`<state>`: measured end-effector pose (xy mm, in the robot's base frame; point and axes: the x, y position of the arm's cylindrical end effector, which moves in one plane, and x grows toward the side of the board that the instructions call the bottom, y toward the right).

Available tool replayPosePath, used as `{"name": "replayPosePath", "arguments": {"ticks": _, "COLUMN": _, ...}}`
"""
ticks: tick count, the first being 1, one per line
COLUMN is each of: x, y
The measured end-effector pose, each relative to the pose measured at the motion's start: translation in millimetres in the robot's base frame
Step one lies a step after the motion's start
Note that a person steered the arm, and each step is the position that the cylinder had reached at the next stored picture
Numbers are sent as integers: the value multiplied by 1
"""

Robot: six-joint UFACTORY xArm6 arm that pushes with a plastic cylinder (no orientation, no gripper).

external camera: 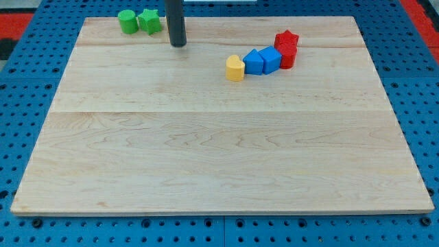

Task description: Move the yellow heart towards the top center of the board

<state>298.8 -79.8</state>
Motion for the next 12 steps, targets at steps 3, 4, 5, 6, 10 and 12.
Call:
{"name": "replayPosePath", "arguments": {"ticks": 3, "x": 88, "y": 101}}
{"name": "replayPosePath", "arguments": {"ticks": 4, "x": 72, "y": 84}}
{"name": "replayPosePath", "arguments": {"ticks": 5, "x": 53, "y": 81}}
{"name": "replayPosePath", "arguments": {"ticks": 6, "x": 66, "y": 93}}
{"name": "replayPosePath", "arguments": {"ticks": 10, "x": 15, "y": 105}}
{"name": "replayPosePath", "arguments": {"ticks": 12, "x": -16, "y": 105}}
